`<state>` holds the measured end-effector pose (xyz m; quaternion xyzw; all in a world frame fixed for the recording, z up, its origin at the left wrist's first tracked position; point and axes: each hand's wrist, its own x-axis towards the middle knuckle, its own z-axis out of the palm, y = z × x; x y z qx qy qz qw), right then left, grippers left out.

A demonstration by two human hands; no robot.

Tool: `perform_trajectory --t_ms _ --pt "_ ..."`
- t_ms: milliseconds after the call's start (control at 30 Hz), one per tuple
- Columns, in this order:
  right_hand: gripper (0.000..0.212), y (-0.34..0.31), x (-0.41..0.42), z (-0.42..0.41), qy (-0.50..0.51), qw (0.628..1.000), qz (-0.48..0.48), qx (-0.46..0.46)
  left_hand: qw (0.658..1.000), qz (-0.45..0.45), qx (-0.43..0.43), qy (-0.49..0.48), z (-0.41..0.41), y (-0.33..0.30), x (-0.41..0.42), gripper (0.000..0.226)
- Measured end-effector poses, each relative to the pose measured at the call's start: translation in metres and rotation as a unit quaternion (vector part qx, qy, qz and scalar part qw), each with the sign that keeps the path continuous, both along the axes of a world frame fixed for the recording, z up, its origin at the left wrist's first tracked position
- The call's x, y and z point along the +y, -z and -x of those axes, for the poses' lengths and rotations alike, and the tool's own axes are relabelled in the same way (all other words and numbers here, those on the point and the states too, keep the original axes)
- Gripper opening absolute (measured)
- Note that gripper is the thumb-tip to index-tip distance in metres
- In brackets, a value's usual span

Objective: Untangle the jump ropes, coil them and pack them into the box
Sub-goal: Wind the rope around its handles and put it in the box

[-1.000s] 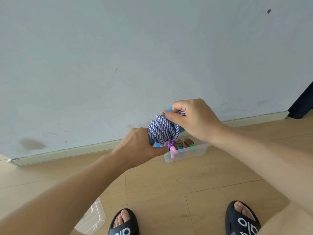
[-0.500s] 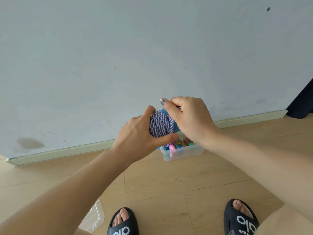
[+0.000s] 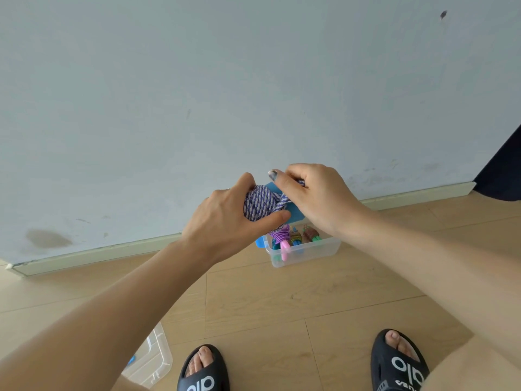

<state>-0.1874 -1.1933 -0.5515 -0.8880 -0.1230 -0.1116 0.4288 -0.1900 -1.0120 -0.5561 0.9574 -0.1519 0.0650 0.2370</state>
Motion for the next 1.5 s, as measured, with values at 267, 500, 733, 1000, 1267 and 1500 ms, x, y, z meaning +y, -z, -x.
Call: perform_trajectory --t_ms 267,500,733,1000,1267,1500 --pt "0.042 -0.005 -0.004 0.002 -0.046 0.994 -0.015 0.094 0.999 0.014 0.001 -0.029 -0.008 -0.001 0.007 0.053" --pt "0.021 -0.013 -0.022 -0.001 -0.124 0.977 -0.038 0.170 1.000 0.008 -0.001 -0.029 -0.011 -0.003 0.013 0.053" --pt "0.009 -0.011 -0.026 -0.004 -0.122 0.982 -0.022 0.142 0.999 -0.031 -0.039 -0.013 -0.010 -0.006 0.015 0.055" --pt "0.011 -0.010 -0.025 -0.003 -0.107 0.983 -0.029 0.146 0.998 -0.047 -0.035 0.002 -0.008 -0.007 0.016 0.056" --pt "0.015 -0.005 -0.028 -0.007 -0.129 0.973 -0.059 0.181 0.996 -0.063 -0.069 0.010 -0.010 -0.008 0.015 0.056" --pt "0.015 -0.005 -0.030 -0.009 -0.123 0.971 -0.075 0.192 0.998 -0.039 -0.047 -0.004 -0.010 -0.008 0.014 0.056"
